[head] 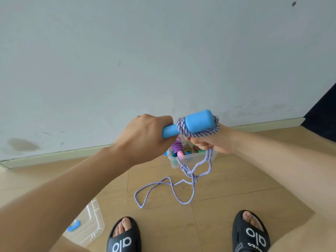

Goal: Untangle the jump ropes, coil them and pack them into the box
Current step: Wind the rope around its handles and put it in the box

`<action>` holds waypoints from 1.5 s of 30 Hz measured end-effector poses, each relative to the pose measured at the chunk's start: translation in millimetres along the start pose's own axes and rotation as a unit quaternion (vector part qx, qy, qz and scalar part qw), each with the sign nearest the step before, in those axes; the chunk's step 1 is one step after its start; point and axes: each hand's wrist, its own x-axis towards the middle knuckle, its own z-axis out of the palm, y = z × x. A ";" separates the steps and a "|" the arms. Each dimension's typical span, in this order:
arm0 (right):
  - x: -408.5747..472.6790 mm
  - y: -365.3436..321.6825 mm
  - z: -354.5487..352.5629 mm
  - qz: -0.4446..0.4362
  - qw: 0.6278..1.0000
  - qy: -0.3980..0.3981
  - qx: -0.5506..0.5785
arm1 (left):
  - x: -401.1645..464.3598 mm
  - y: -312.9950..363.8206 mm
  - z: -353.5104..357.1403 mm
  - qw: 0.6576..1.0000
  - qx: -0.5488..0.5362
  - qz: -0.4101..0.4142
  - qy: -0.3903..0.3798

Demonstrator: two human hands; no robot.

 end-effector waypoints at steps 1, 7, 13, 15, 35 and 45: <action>0.6 1.4 6.7 0.016 1.000 0.019 0.001 | 2.5 -1.6 1.3 1.000 -0.012 -0.023 0.010; -2.8 5.4 52.1 -0.014 0.961 0.153 -0.230 | 13.4 -29.1 14.8 0.979 0.039 -0.201 -0.024; -21.2 -22.5 42.1 -0.146 0.899 0.137 -0.389 | 4.3 -37.1 24.6 0.957 0.222 -0.142 -0.120; -25.1 -38.8 28.8 -0.185 0.867 0.151 -0.439 | 1.0 -33.4 26.4 0.949 0.260 -0.105 -0.141; 22.8 17.8 9.5 0.041 0.978 0.004 -0.203 | -7.4 6.5 3.5 0.999 -0.036 -0.032 -0.014; 12.5 4.5 40.9 0.075 0.963 0.152 -0.210 | -2.9 14.6 -5.0 0.968 -0.181 -0.162 -0.060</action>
